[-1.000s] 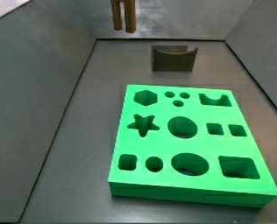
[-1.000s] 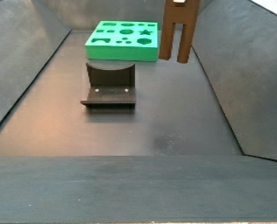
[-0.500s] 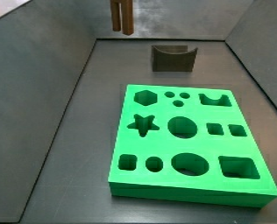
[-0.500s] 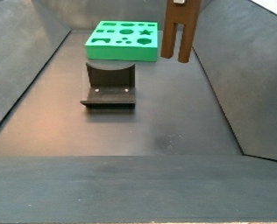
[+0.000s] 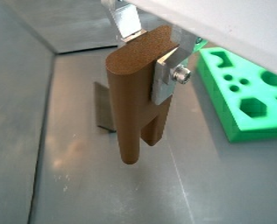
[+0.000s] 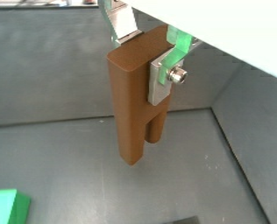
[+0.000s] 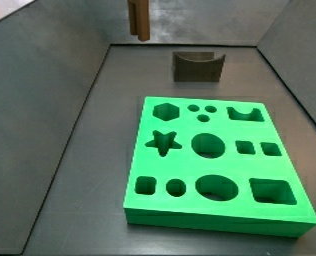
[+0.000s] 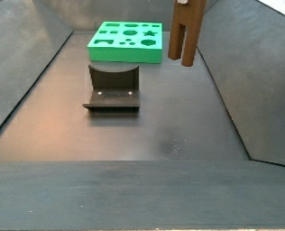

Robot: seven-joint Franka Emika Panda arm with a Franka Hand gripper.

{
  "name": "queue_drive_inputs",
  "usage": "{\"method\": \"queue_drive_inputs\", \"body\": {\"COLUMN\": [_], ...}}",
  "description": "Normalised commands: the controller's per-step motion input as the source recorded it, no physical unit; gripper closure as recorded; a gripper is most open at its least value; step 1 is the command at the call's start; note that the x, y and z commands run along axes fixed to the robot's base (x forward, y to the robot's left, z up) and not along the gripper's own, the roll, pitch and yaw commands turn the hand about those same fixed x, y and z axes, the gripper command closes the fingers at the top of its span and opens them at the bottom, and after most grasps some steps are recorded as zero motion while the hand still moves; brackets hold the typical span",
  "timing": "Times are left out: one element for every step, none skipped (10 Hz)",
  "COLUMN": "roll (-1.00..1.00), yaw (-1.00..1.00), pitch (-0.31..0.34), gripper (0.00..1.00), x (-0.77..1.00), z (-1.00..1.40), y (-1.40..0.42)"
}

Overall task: Pick up the square-circle object. Move up. Place the square-circle object on the fixture. Regrasp the square-circle object. Rotate the square-circle object. Move to above the board. Insert the square-circle object.
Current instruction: Rotate the square-circle object.

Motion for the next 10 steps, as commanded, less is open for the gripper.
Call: {"method": "queue_drive_inputs", "body": {"roll": [-0.13, -0.14, -0.14, -0.14, -0.14, -0.10, -0.11, -0.13, -0.14, -0.14], "yaw": [-1.00, -0.82, -0.58, -0.33, -0.20, -1.00, -1.00, -1.00, -0.80, -0.50], "pitch": [0.059, 0.063, 0.061, 0.058, 0.057, 0.039, 0.041, 0.051, 0.053, 0.051], "gripper": [1.00, 1.00, 1.00, 1.00, 1.00, 1.00, 1.00, 1.00, 1.00, 1.00], "x": [-0.03, -0.03, -0.02, -0.02, -0.02, 0.00, 0.00, 0.00, 0.00, 0.01], "z": [0.03, 0.03, 0.03, 0.04, 0.04, 0.00, 0.00, 0.00, 0.00, 0.01], "y": [0.02, 0.02, 0.02, 0.02, 0.02, 0.00, 0.00, 0.00, 0.01, 0.01]}}
